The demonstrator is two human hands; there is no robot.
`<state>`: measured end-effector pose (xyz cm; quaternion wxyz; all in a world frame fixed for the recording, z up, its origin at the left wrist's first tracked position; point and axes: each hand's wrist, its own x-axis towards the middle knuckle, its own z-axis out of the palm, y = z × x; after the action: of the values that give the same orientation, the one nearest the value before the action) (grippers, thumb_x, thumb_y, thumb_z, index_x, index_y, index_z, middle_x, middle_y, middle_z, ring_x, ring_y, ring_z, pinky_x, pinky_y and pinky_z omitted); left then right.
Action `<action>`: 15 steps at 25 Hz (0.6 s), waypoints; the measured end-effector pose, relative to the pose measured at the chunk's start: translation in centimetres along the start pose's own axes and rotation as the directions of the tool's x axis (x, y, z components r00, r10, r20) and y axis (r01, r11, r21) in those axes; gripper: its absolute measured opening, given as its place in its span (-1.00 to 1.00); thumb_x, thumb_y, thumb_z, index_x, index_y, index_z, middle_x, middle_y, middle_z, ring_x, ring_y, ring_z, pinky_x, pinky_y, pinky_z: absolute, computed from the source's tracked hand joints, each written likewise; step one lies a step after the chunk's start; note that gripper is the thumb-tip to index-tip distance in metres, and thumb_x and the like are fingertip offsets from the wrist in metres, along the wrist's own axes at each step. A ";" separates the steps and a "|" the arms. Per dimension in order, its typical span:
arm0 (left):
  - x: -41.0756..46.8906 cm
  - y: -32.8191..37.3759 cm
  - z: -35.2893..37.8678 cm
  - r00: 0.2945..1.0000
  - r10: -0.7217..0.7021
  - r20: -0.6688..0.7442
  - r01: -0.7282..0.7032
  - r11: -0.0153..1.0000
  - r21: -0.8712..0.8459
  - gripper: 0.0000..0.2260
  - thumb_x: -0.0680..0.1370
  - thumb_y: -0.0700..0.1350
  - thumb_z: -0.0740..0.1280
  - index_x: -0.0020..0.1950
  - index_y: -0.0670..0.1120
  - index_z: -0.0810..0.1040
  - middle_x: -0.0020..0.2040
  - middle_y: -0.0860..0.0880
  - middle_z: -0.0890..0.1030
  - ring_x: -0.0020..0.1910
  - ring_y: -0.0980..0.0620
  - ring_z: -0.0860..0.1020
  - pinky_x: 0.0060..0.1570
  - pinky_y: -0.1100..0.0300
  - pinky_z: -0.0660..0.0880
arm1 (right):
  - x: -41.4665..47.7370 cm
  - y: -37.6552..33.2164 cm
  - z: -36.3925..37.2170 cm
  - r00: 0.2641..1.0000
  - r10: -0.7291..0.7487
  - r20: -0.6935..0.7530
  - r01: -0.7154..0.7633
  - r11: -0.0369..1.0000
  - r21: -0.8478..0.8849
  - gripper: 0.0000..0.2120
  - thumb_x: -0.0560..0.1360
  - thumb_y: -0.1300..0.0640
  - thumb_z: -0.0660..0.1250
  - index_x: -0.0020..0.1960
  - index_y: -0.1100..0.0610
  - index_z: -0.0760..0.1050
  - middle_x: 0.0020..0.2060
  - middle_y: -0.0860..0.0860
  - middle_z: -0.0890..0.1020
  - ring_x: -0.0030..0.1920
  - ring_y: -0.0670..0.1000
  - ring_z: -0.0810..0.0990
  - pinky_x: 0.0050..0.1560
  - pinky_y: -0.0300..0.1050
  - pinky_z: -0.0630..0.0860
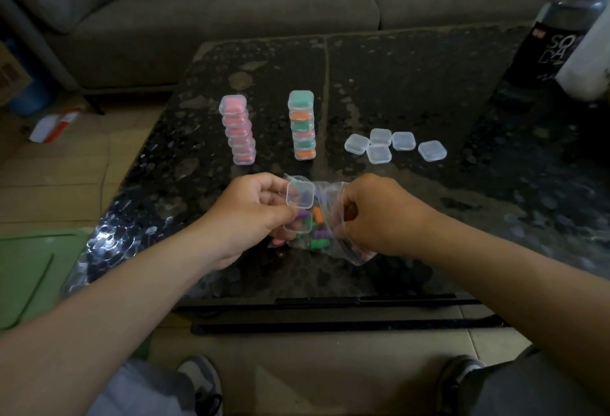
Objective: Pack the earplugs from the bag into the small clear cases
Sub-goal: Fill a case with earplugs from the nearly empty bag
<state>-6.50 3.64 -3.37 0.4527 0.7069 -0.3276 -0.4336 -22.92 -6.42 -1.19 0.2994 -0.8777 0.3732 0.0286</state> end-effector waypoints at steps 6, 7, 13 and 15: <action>0.0 0.0 0.1 1.000 -0.008 0.000 0.008 1.000 -0.011 -0.82 0.50 -0.35 0.49 0.04 -0.16 0.60 -0.21 -0.16 0.72 -0.31 0.03 0.69 -0.31 0.08 0.58 | 0.6 0.6 0.5 0.999 -0.027 -0.036 0.026 1.000 -0.017 -0.77 0.49 0.08 0.45 -0.33 0.09 0.60 -0.45 -0.06 0.59 -0.43 -0.15 0.54 -0.48 -0.34 0.36; 0.0 0.0 0.1 1.000 -0.008 0.001 0.008 1.000 -0.011 -0.82 0.50 -0.35 0.48 0.04 -0.16 0.60 -0.21 -0.16 0.72 -0.31 0.02 0.69 -0.33 0.10 0.57 | 0.6 0.6 0.5 0.999 -0.031 -0.040 0.030 0.999 -0.016 -0.79 0.50 0.08 0.44 -0.31 0.08 0.61 -0.43 -0.07 0.59 -0.43 -0.16 0.53 -0.49 -0.37 0.35; 0.0 0.0 0.1 1.000 -0.007 0.005 0.008 1.000 -0.009 -0.81 0.52 -0.35 0.47 0.08 -0.18 0.61 -0.19 -0.16 0.73 -0.26 -0.02 0.70 -0.23 0.02 0.58 | 0.6 0.5 0.7 0.998 -0.065 -0.010 0.065 0.997 0.048 -0.91 0.47 0.09 0.48 -0.21 0.02 0.63 -0.31 -0.09 0.64 -0.31 -0.15 0.61 -0.36 -0.29 0.47; 0.0 0.0 0.1 1.000 -0.008 0.004 0.008 1.000 -0.008 -0.81 0.52 -0.35 0.48 0.09 -0.19 0.61 -0.21 -0.14 0.73 -0.27 -0.01 0.70 -0.22 0.02 0.58 | 0.6 0.5 0.7 0.997 -0.075 0.007 0.075 0.996 0.055 -0.93 0.47 0.13 0.49 -0.18 0.01 0.64 -0.28 -0.09 0.66 -0.27 -0.15 0.64 -0.33 -0.26 0.52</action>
<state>-6.61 3.61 -3.42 0.4533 0.7055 -0.3240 -0.4381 -22.69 -6.63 -2.19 0.3257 -0.8824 0.3394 0.0111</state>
